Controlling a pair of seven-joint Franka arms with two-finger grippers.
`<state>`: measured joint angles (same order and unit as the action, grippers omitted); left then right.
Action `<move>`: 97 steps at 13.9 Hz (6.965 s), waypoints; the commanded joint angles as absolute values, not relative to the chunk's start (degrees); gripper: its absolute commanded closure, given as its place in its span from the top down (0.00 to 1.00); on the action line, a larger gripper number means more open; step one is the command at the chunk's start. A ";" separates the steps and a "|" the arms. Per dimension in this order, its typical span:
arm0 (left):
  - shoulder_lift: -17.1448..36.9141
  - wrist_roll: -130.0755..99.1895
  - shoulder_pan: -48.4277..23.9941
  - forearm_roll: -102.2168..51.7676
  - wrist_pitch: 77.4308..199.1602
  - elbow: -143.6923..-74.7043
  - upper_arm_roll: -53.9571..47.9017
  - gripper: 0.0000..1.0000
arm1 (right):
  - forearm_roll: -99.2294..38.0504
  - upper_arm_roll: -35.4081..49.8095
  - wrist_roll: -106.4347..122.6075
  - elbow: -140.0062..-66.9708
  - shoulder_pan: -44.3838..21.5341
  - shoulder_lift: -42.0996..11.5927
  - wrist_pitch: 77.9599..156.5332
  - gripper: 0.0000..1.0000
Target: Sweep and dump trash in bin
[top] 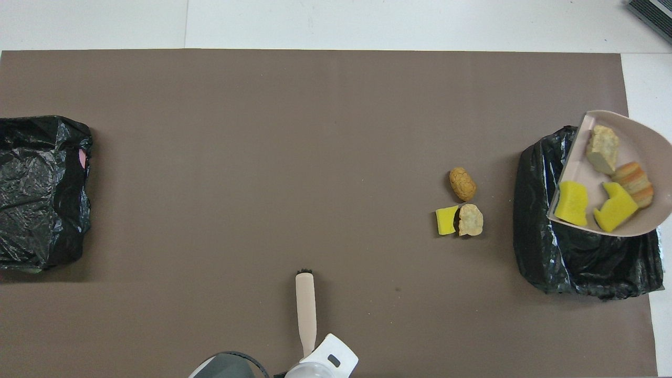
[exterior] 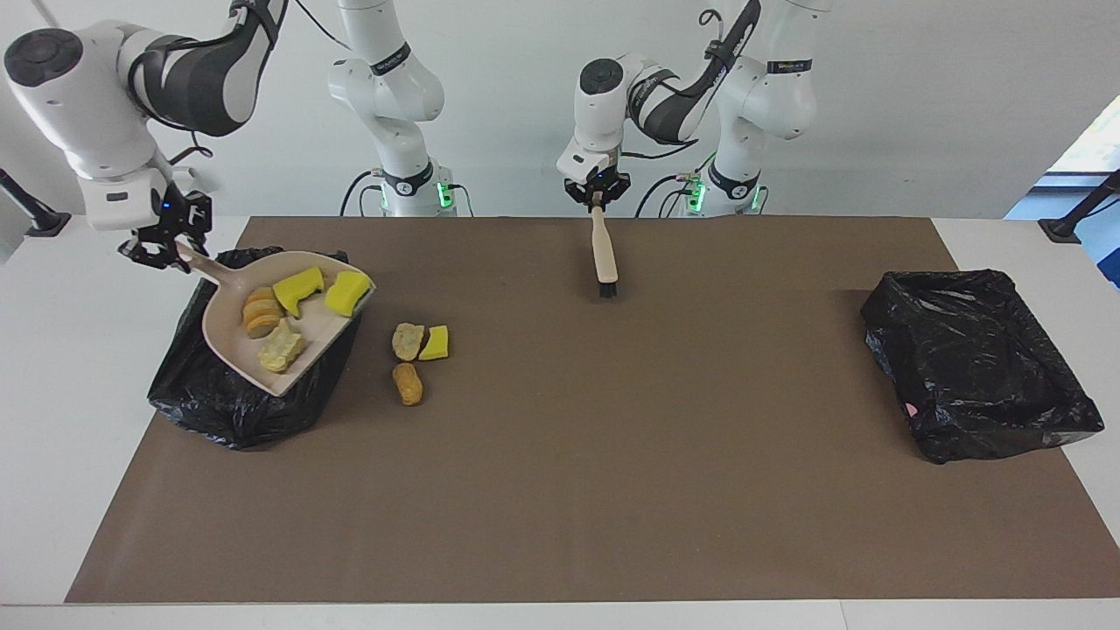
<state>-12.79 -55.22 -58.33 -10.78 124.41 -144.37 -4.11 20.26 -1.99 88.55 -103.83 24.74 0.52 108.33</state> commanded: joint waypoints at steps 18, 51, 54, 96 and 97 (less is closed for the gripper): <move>-8.09 -35.97 -49.06 -15.57 122.19 -137.13 -2.72 1.00 | 56.78 -0.53 86.83 -107.67 16.61 0.26 117.07 0.00; -1.76 2.20 -5.98 -3.59 81.30 -82.18 -0.09 1.00 | -0.87 7.38 -34.96 -90.20 -26.36 -18.61 100.10 0.00; -1.32 2.20 -5.80 -2.99 80.77 -81.83 -0.09 1.00 | -2.02 7.38 -38.66 -89.12 -30.92 -23.01 105.36 0.00; 9.58 -23.73 -33.48 -0.09 125.49 -113.63 -1.05 1.00 | -23.03 7.38 -50.27 -136.58 -54.40 3.16 127.71 0.90; 9.67 -23.82 -33.57 -0.09 126.20 -114.25 -1.14 1.00 | -23.03 7.38 -50.19 -136.58 -54.49 3.16 127.71 0.59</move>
<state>11.29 -22.34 -32.26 -1.17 123.35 -110.89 -1.99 -21.69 7.62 -49.36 -135.22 -53.87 1.90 126.39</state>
